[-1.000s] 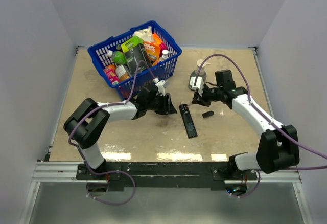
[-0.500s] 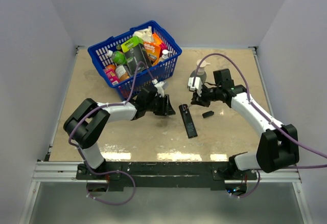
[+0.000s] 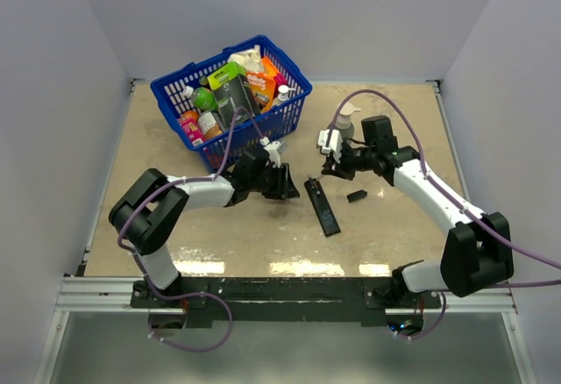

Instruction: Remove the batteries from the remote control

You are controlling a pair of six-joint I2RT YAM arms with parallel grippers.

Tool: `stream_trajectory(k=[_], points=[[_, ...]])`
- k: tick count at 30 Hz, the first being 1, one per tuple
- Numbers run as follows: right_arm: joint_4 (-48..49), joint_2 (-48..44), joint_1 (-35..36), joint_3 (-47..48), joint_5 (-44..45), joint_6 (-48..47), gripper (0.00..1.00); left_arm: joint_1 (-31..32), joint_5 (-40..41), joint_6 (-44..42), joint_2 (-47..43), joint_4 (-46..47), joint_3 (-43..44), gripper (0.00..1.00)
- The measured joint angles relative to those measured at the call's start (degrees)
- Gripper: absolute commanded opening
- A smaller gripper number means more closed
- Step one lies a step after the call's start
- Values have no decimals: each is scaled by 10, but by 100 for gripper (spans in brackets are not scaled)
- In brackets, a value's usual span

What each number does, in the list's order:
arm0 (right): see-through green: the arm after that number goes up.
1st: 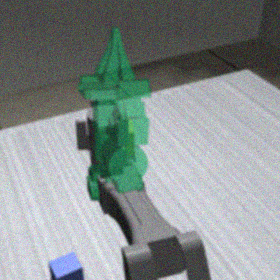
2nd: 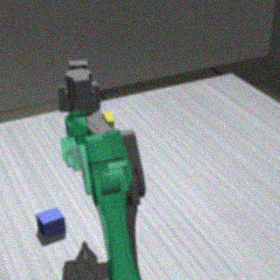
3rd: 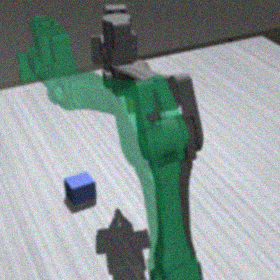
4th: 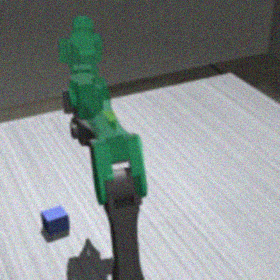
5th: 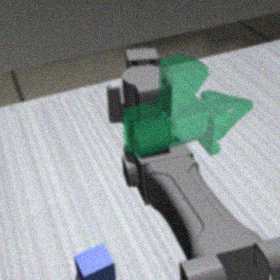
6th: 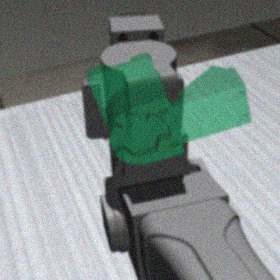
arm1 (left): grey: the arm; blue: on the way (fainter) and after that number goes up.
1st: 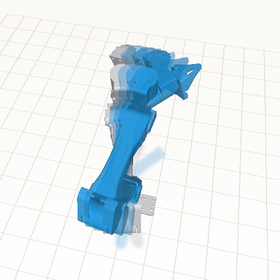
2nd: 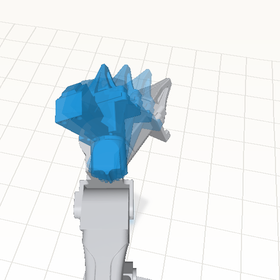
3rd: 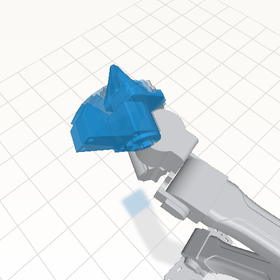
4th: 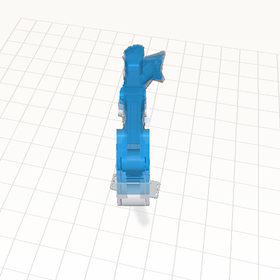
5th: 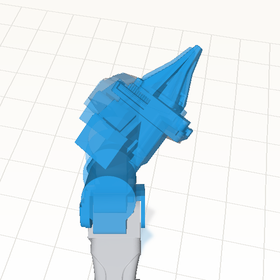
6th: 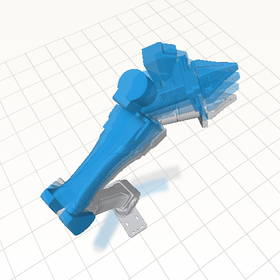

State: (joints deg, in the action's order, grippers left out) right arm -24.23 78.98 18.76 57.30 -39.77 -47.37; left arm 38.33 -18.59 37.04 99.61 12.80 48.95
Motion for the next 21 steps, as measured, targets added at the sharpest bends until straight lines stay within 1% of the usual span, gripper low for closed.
stream_trajectory(k=[8, 21], points=[[32, 0, 4, 0, 14, 12, 0, 0, 3, 0, 0, 0, -1, 46], [37, 8, 5, 0, 34, 24, 0, 0, 10, 0, -2, 0, -2, 46]])
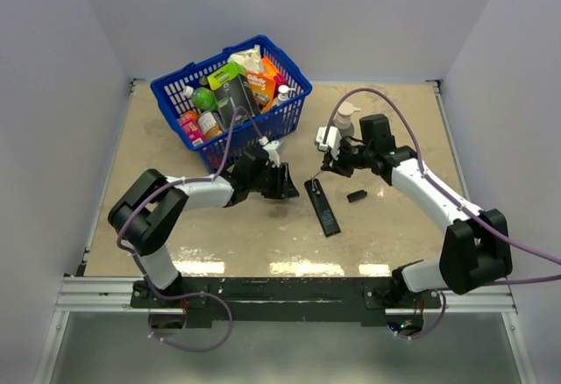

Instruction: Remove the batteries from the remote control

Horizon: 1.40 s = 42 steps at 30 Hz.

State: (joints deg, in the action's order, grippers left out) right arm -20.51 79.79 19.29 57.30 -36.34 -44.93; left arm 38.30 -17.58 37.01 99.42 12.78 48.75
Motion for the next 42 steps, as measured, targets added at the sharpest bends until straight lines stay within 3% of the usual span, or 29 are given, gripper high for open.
stream_trajectory(k=[24, 42], points=[[6, 10, 2, 26, 100, 10, 0, 0, 9, 0, -15, -2, -9, 49], [-2, -59, 2, -4, 62, 44, 0, 0, -2, 0, -15, 8, -12, 50]])
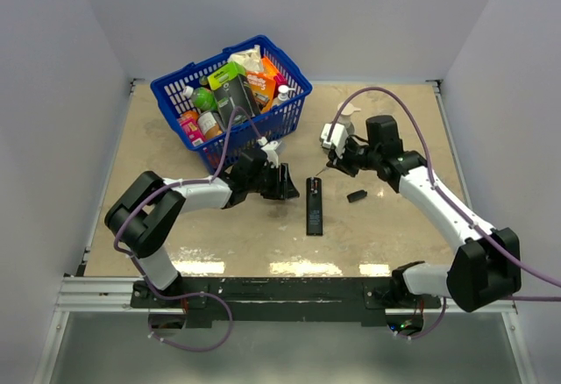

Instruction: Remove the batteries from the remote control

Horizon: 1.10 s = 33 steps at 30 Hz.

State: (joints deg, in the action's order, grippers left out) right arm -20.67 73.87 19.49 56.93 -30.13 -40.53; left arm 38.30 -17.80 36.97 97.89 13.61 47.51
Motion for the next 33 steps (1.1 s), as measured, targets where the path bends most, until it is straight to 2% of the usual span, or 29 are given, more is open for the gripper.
stream_trajectory(k=[33], points=[[37, 23, 0, -49, -41, 4, 0, 0, -11, 0, 6, 5, -2, 50]])
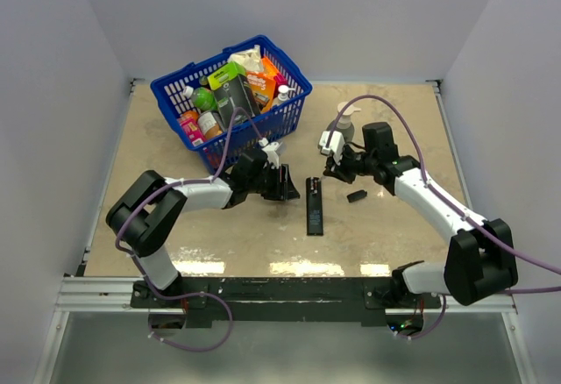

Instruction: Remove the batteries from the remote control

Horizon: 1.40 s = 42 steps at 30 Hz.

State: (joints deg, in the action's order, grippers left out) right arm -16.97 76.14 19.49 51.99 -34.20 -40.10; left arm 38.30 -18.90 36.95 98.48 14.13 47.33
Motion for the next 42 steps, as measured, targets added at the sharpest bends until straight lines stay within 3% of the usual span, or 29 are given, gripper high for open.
stream_trajectory(k=[38, 42], points=[[13, 0, 1, 6, -29, 17, 0, 0, 1, 0, 7, 0, 0, 51], [11, 0, 3, 9, -27, 22, 0, -1, 29, -8, 7, -20, 5, 50]])
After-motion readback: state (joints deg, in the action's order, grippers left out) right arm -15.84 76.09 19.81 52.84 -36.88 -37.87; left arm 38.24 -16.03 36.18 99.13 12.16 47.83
